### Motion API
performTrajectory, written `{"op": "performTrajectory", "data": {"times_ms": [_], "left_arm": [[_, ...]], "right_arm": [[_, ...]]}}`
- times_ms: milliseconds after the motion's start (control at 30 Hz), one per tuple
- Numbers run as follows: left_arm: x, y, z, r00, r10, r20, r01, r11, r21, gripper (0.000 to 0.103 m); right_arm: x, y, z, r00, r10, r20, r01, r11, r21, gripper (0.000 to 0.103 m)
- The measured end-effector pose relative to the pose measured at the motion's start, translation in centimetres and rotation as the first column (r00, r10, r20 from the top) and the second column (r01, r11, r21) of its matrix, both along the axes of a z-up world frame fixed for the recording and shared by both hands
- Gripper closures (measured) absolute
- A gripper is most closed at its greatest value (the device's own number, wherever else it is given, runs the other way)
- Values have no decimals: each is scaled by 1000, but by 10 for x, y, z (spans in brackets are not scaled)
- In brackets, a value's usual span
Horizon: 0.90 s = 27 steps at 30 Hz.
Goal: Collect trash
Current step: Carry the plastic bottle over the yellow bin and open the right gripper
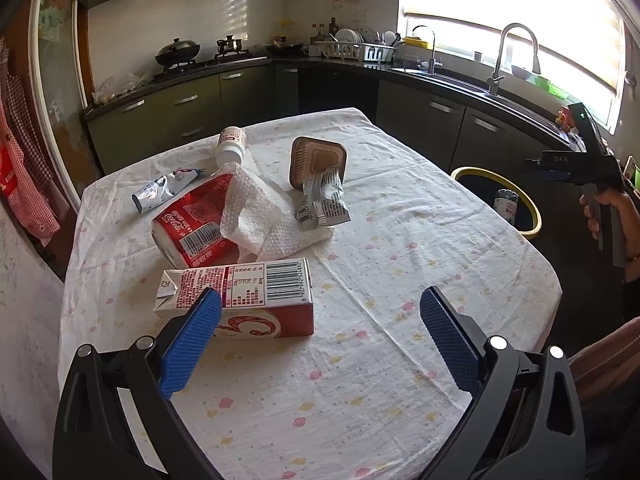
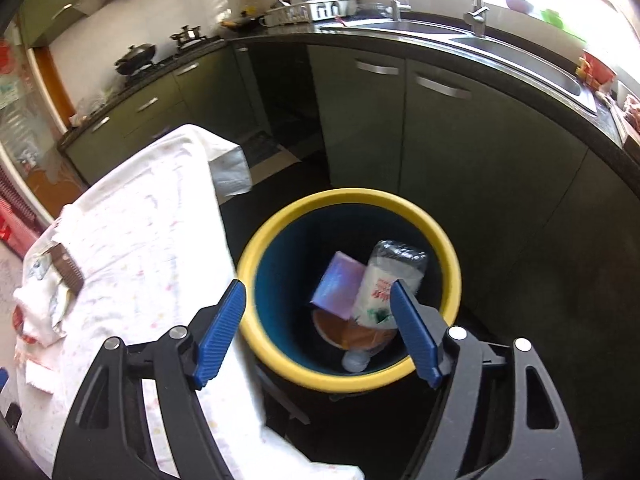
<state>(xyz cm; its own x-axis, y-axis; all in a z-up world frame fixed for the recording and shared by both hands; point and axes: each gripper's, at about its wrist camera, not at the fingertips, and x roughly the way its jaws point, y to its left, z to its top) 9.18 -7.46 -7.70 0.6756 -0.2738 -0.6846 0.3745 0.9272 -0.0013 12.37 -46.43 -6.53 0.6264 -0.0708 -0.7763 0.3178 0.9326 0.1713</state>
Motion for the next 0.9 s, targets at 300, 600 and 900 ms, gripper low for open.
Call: {"op": "performTrajectory", "data": {"times_ms": [300, 600, 900], "left_arm": [[11, 27, -10, 996, 87, -17, -86, 996, 20, 5], [31, 36, -13, 1000, 8, -10, -7, 999, 53, 5], [45, 18, 16, 964, -262, -54, 263, 965, 17, 5]], "right_arm": [[-10, 38, 9, 994, 104, 30, -104, 994, 30, 31], [-5, 61, 1, 984, 179, 14, -180, 983, 46, 31], [4, 68, -13, 977, 215, -7, -214, 974, 75, 29]]}}
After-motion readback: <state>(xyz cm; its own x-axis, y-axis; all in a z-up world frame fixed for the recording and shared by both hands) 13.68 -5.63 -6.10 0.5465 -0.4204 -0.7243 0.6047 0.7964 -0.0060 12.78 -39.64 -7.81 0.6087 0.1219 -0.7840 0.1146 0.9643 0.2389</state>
